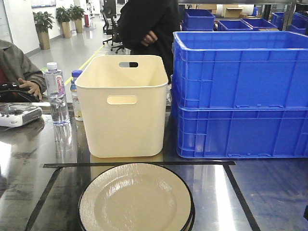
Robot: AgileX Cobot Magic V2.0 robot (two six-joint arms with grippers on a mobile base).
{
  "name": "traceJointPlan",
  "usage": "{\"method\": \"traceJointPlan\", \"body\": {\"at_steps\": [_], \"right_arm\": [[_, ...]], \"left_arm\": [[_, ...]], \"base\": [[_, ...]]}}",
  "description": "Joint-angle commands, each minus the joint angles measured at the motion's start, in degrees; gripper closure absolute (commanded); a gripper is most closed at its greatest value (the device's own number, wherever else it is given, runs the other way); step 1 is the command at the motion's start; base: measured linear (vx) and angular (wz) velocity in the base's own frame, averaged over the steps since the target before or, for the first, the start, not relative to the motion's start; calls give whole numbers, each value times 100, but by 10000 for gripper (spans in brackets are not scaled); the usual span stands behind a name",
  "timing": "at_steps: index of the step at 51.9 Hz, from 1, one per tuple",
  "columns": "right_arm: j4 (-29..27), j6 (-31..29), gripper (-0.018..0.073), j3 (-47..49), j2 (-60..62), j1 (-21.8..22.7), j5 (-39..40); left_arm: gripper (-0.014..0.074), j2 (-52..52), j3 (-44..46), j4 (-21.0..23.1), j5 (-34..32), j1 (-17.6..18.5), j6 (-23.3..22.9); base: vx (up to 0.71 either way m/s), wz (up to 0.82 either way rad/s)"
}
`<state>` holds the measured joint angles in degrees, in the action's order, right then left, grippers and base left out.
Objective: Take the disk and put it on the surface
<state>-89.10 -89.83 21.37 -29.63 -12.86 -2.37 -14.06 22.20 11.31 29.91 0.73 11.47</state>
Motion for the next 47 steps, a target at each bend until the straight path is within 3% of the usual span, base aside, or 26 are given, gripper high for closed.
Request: {"method": "traceJointPlan", "body": {"at_steps": [1, 14, 20, 25, 47], "right_arm": [[-27, 9, 568, 180, -2, 2, -35], [-26, -3, 568, 180, -2, 2, -35], [-26, -3, 568, 180, -2, 2, -35], [-26, -3, 568, 180, -2, 2, -35], [-26, -3, 568, 180, -2, 2, -52]], "left_arm": [[599, -48, 30, 109, -520, 48, -33], [599, 613, -1493, -195, -2894, 48, -16], [599, 1241, -2366, -233, -3496, 48, -33], [599, 1575, -2452, -276, -2991, 48, -75], [599, 1551, -2452, -330, -2945, 48, -75]], "base": [[0, 0], [0, 0], [0, 0], [0, 0], [0, 0]]}}
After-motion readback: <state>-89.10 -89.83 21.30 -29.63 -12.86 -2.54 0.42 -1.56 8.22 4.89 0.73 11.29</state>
